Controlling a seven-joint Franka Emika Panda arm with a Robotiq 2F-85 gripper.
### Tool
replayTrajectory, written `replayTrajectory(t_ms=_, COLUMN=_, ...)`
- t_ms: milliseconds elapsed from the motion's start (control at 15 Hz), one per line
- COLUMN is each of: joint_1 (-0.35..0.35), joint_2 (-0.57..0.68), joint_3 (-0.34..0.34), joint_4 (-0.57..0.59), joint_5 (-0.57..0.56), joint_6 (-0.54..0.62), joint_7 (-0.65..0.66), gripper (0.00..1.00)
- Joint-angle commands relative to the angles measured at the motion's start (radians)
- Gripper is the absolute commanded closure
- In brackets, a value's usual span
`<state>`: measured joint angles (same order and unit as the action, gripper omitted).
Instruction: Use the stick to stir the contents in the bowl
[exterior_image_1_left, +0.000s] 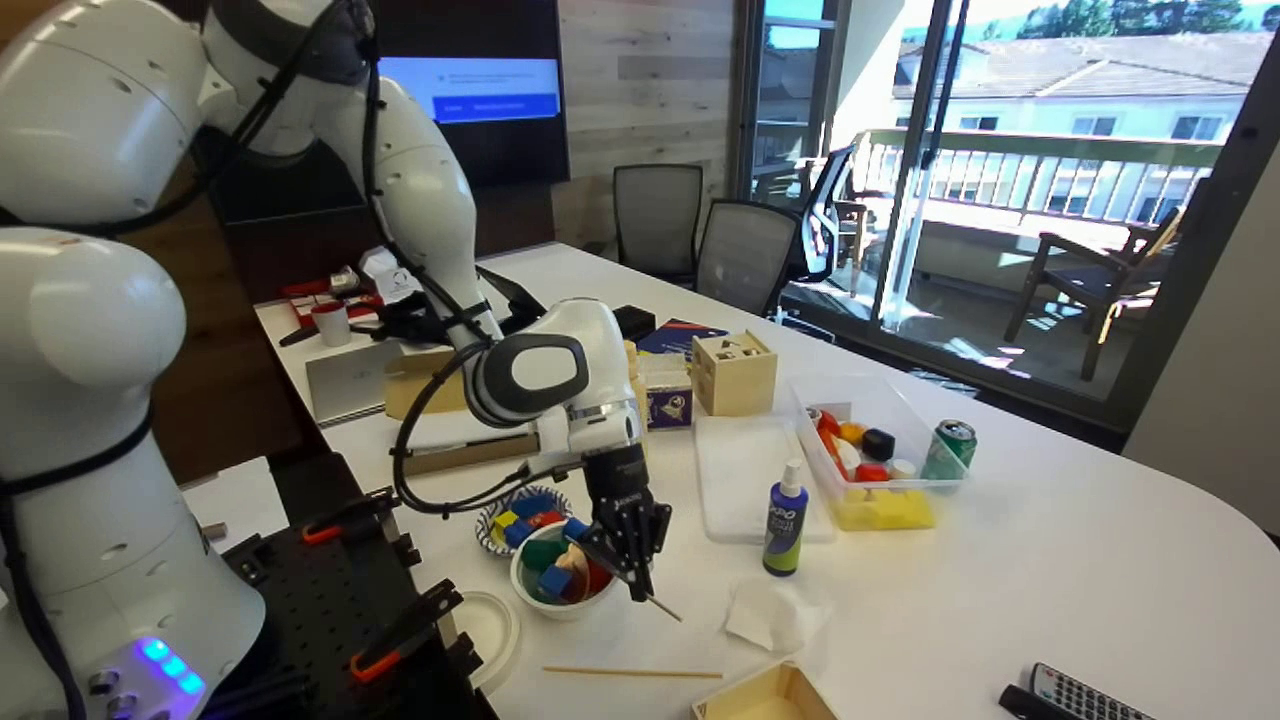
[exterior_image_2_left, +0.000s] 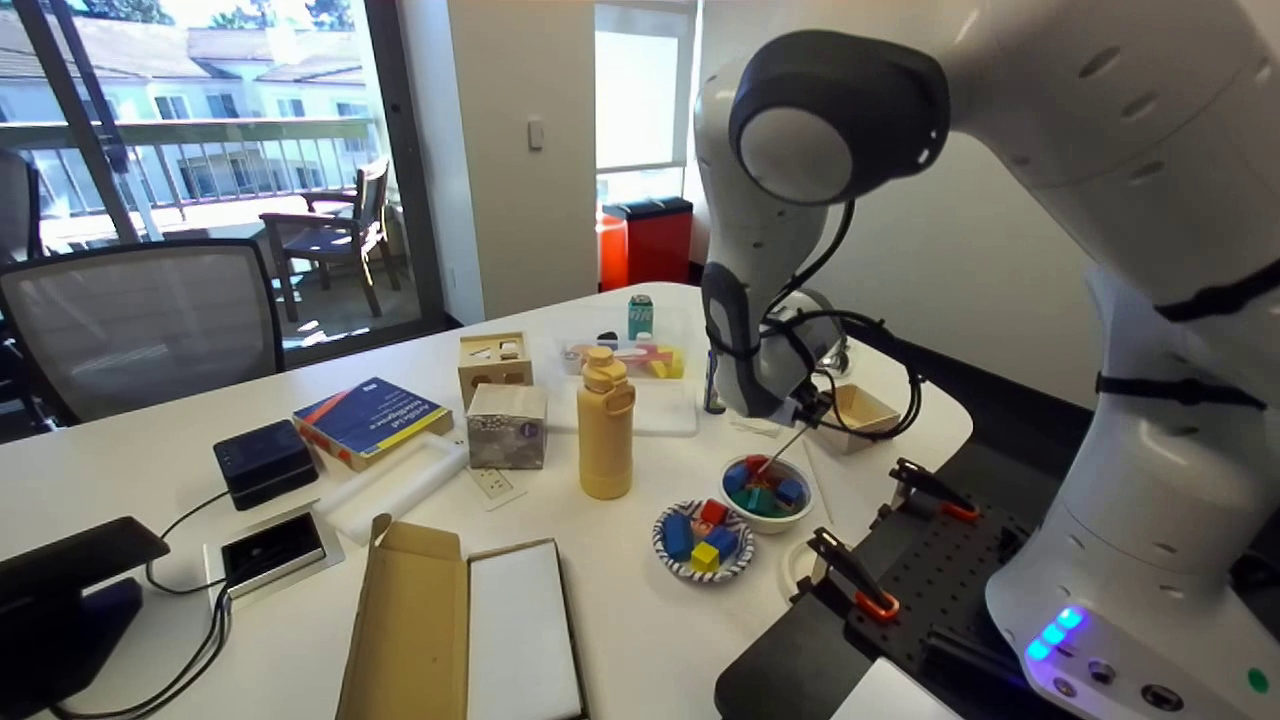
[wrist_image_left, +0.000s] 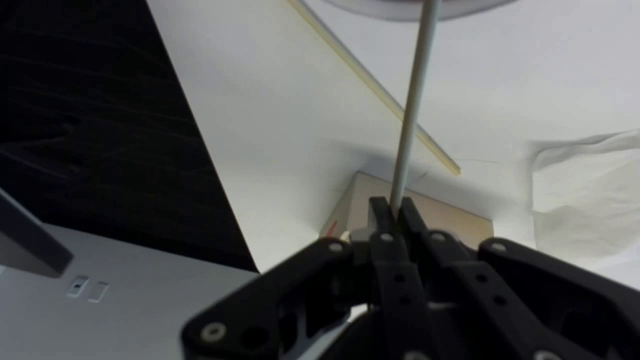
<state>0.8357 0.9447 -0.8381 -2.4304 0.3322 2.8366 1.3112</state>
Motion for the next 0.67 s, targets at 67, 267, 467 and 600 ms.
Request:
replayTrajectory(t_ms=67, joint_1=0.241, joint_2=0.055, joint_3=-0.1, joint_4=0.03, joint_5=-0.124, joint_6=-0.29, joint_7=0.269, gripper=0.99)
replayTrajectory(t_ms=267, joint_1=0.275, joint_2=0.051, joint_3=-0.102, joint_4=0.072, joint_5=-0.225, joint_6=-0.452, joint_7=0.387, gripper=0.99)
replayTrajectory(t_ms=467, joint_1=0.245, joint_2=0.047, joint_3=-0.085, joint_4=0.111, joint_5=-0.312, joint_6=-0.545, joint_7=0.464, gripper=0.99)
replayTrajectory(t_ms=600, joint_1=0.206, joint_2=0.054, joint_3=-0.071, joint_4=0.144, joint_5=-0.362, joint_6=-0.577, joint_7=0.498, gripper=0.99)
